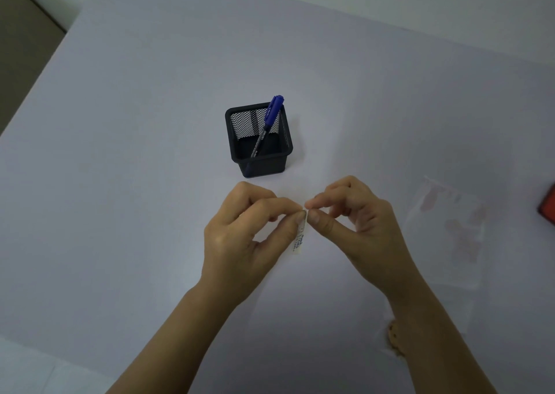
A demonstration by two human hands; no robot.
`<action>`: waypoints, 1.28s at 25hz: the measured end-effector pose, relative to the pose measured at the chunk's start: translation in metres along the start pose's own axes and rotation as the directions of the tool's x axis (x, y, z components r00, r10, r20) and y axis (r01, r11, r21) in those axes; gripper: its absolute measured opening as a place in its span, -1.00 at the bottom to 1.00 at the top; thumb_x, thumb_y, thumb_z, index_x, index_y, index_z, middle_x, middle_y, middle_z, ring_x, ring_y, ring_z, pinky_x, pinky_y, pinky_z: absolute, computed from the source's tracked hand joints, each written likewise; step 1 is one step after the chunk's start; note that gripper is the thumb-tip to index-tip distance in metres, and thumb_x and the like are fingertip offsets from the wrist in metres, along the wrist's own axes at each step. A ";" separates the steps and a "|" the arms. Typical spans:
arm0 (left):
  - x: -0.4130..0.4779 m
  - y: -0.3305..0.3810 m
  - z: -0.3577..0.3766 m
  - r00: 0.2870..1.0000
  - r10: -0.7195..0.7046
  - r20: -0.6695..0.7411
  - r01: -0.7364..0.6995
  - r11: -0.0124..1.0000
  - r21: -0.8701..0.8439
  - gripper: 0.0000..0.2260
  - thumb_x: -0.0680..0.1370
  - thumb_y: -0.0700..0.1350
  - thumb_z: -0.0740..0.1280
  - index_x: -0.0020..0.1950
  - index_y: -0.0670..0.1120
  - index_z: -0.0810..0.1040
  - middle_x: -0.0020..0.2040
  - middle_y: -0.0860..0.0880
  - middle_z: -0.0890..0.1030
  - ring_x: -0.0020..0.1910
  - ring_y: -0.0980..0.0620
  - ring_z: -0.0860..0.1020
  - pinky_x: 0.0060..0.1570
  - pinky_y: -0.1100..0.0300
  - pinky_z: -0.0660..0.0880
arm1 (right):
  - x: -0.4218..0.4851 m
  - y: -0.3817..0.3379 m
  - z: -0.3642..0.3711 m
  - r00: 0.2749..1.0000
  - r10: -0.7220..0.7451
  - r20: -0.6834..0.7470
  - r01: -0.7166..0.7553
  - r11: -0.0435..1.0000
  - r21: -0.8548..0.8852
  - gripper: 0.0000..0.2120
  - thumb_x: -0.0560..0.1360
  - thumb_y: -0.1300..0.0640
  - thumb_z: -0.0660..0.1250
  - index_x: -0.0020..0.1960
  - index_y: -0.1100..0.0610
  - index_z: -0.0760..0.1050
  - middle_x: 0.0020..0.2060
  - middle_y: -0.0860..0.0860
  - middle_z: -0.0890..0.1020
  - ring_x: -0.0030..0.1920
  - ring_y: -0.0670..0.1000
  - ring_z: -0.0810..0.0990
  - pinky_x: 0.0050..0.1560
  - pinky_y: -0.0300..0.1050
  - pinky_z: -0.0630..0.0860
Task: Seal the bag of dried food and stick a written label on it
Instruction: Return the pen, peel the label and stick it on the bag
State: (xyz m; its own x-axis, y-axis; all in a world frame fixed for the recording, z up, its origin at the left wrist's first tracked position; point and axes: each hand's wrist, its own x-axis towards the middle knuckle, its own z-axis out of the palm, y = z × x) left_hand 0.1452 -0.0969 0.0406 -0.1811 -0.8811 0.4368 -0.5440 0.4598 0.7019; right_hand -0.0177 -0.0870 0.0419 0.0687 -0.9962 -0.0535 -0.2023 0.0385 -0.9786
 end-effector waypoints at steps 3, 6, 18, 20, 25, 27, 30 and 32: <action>0.002 0.001 -0.003 0.999 -0.033 0.025 0.033 0.999 -0.022 -0.89 0.45 -0.15 0.37 -0.16 -0.18 0.65 -0.22 0.00 0.54 -0.21 0.18 0.45 -0.18 0.47 0.40 | -0.001 0.000 -0.001 1.000 -0.010 -0.007 0.010 1.000 0.003 -0.94 0.39 -0.02 0.35 -0.13 -0.11 0.55 -0.19 -0.24 0.55 -0.11 -0.08 0.55 -0.11 -0.32 0.47; 0.002 -0.008 -0.018 0.956 -0.276 0.098 0.290 0.935 -0.203 -0.96 0.44 -0.07 0.37 -0.20 0.07 0.58 -0.23 0.18 0.54 -0.21 0.17 0.49 -0.17 0.40 0.41 | -0.003 0.003 -0.003 1.000 0.015 -0.026 -0.016 1.000 -0.023 -0.93 0.40 -0.05 0.37 -0.14 -0.08 0.56 -0.17 -0.17 0.61 -0.08 -0.02 0.59 -0.02 -0.21 0.51; -0.024 -0.063 -0.045 0.586 -0.772 0.247 0.806 0.524 -0.275 -0.94 0.49 -0.20 0.39 -0.17 -0.08 0.62 -0.22 -0.12 0.61 -0.21 0.01 0.50 -0.13 0.14 0.42 | 0.002 0.045 0.024 0.948 0.314 -0.060 -0.317 0.903 -0.289 -0.96 0.43 0.04 0.41 -0.13 -0.03 0.59 -0.30 -0.18 0.63 -0.27 -0.19 0.58 -0.22 -0.35 0.51; -0.026 -0.064 -0.043 0.568 -0.787 0.239 0.818 0.509 -0.268 -0.91 0.50 -0.21 0.38 -0.19 -0.08 0.62 -0.25 -0.08 0.60 -0.22 0.03 0.50 -0.14 0.15 0.41 | 0.005 0.052 0.030 0.939 0.341 -0.049 -0.328 0.840 -0.432 -0.95 0.44 0.02 0.40 -0.10 -0.04 0.59 -0.29 -0.21 0.61 -0.26 -0.18 0.58 -0.21 -0.25 0.54; -0.027 -0.058 -0.045 0.549 -0.807 0.218 0.828 0.490 -0.271 -0.93 0.50 -0.19 0.37 -0.16 -0.09 0.63 -0.26 -0.09 0.61 -0.19 0.00 0.57 -0.06 0.08 0.48 | 0.007 0.056 0.042 0.944 0.305 -0.126 -0.321 0.759 -0.566 -0.87 0.46 0.02 0.35 -0.01 0.01 0.57 -0.17 -0.13 0.66 -0.19 -0.07 0.60 -0.16 -0.07 0.59; -0.024 -0.054 -0.044 0.550 -0.806 0.218 0.827 0.491 -0.273 -0.94 0.50 -0.19 0.37 -0.15 -0.10 0.63 -0.23 -0.13 0.62 -0.19 0.01 0.58 -0.04 0.08 0.49 | 0.003 0.051 0.040 0.953 0.270 -0.140 -0.301 0.770 -0.562 -0.81 0.46 -0.02 0.36 0.02 0.03 0.56 -0.14 -0.10 0.65 -0.19 -0.06 0.59 -0.15 -0.09 0.58; -0.015 -0.042 -0.035 0.556 -0.802 0.220 0.822 0.489 -0.293 -0.94 0.50 -0.20 0.37 -0.13 -0.12 0.64 -0.21 -0.15 0.64 -0.21 0.04 0.57 -0.04 0.10 0.49 | -0.009 0.039 0.020 0.954 0.223 -0.202 -0.296 0.811 -0.505 -0.75 0.45 -0.07 0.37 0.04 0.04 0.56 -0.15 -0.09 0.63 -0.22 -0.09 0.57 -0.17 -0.21 0.54; -0.008 -0.028 -0.022 0.573 -0.782 0.243 0.813 0.508 -0.284 -0.94 0.50 -0.19 0.37 -0.11 -0.12 0.64 -0.18 -0.16 0.65 -0.22 0.06 0.58 -0.06 0.12 0.50 | -0.019 0.031 -0.004 0.946 0.181 -0.268 -0.292 0.833 -0.469 -0.76 0.44 -0.07 0.38 0.03 0.03 0.57 -0.18 -0.10 0.63 -0.21 -0.11 0.57 -0.15 -0.21 0.53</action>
State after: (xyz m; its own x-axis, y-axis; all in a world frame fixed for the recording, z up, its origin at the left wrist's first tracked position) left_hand 0.1800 -0.1007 0.0298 0.1225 -0.8919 -0.4354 -0.1907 -0.4517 0.8715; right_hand -0.0293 -0.0669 0.0133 -0.2331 -0.9566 -0.1749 -0.6469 0.2868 -0.7066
